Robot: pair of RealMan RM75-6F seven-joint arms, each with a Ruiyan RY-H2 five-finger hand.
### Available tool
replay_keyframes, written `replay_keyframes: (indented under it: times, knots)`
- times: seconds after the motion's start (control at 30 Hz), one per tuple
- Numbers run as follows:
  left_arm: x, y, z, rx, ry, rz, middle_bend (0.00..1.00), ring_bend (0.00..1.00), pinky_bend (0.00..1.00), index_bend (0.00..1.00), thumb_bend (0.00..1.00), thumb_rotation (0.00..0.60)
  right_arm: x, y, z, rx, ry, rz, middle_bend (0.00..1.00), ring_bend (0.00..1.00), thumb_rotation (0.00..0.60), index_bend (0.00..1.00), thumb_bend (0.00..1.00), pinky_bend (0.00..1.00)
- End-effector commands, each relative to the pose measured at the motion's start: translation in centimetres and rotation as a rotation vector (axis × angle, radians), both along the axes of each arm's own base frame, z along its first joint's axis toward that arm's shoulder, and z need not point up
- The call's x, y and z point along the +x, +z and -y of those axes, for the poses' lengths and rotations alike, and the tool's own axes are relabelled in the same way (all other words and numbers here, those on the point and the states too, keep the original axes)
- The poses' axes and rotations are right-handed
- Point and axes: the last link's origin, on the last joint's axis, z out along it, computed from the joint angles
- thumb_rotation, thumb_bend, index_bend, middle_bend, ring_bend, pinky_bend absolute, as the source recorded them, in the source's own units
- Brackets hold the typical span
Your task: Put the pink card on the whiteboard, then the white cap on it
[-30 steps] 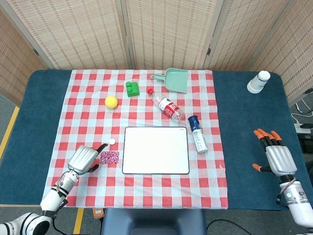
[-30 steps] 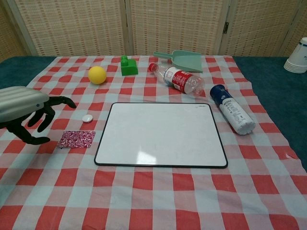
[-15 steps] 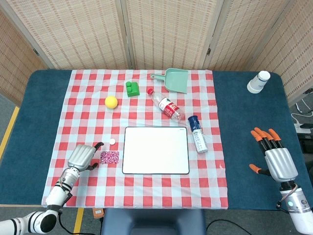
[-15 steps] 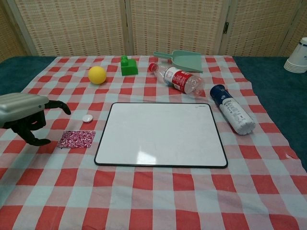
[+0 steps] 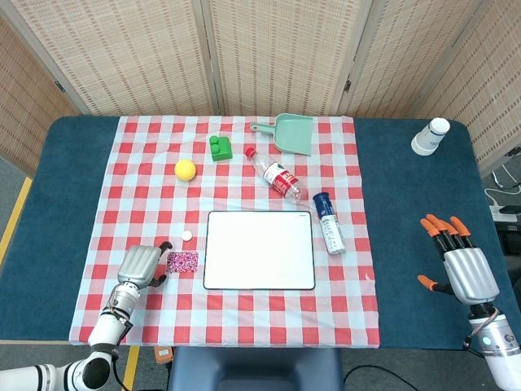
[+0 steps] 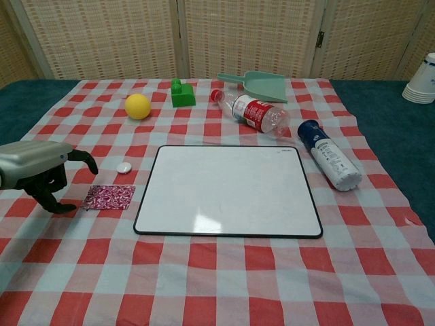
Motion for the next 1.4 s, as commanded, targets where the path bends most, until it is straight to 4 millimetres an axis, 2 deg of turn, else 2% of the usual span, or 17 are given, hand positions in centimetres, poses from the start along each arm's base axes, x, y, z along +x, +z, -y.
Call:
replay_keyframes:
  times: [0.03,0.3,1.4]
  knots:
    - [0.4,-0.4,-0.1,0.024,0.017,0.001,0.94,0.93,0.94,0.27,0.28,0.6,0.0,0.0,0.0,-0.002,-0.001,0.0,0.05,0.0,0.6,0.03,0.0,0.0]
    - [0.7,-0.6,-0.6,0.024,0.049,-0.017,0.94,0.93,0.94,0.27,0.28,0.6,0.0,0.1,0.0,-0.004,-0.003,-0.002,0.05,0.0,0.6,0.03,0.0,0.0]
    - [2.0,-2.8,0.5,0.046,0.047,0.073,0.97,0.95,0.94,0.32,0.28,0.6,-0.1,0.2,0.0,-0.009,-0.013,0.002,0.05,0.0,0.6,0.03,0.0,0.0]
